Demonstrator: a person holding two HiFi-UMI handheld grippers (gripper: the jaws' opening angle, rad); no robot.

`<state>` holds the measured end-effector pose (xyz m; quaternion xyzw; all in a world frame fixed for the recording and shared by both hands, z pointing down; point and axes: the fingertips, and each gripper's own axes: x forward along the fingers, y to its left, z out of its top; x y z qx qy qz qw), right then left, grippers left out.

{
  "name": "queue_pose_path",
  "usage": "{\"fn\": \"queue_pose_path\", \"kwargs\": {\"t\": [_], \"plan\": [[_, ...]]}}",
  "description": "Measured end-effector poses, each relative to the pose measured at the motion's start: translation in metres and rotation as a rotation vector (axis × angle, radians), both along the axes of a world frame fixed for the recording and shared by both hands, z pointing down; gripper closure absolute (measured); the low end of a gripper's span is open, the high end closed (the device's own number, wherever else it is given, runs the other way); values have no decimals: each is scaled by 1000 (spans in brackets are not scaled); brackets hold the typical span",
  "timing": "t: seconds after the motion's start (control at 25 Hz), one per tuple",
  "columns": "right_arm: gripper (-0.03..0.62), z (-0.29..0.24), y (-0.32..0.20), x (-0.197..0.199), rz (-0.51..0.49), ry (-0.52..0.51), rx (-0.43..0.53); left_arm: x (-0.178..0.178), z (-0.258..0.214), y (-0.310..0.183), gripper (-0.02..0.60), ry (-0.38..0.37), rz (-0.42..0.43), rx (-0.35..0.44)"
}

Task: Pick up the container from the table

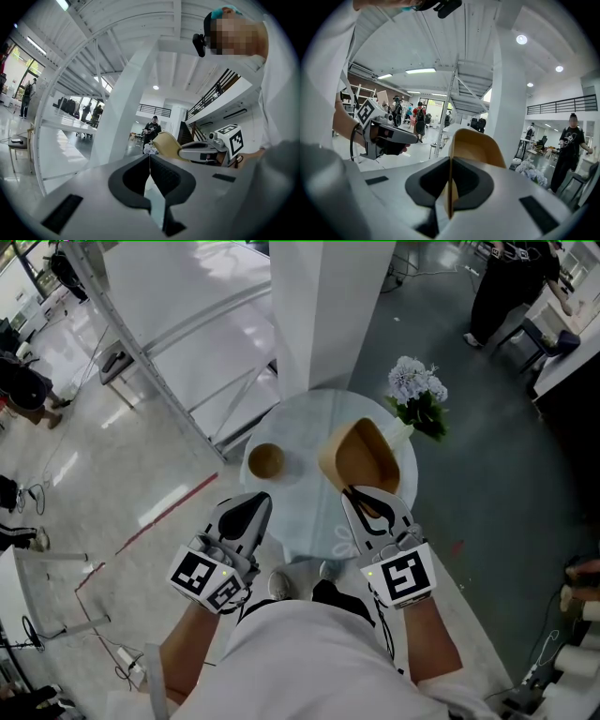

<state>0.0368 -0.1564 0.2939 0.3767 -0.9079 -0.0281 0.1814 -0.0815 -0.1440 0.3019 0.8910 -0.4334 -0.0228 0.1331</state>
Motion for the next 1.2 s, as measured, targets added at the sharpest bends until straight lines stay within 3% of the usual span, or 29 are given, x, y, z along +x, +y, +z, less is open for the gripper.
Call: {"fn": "queue_pose_path", "kwargs": {"t": [0.8, 1.2], "plan": [[562, 0, -4, 2, -56, 47, 53, 4, 2, -4, 560, -4, -2, -5], [562, 6, -7, 6, -23, 4, 7, 5, 6, -7, 560, -6, -8, -7]]}}
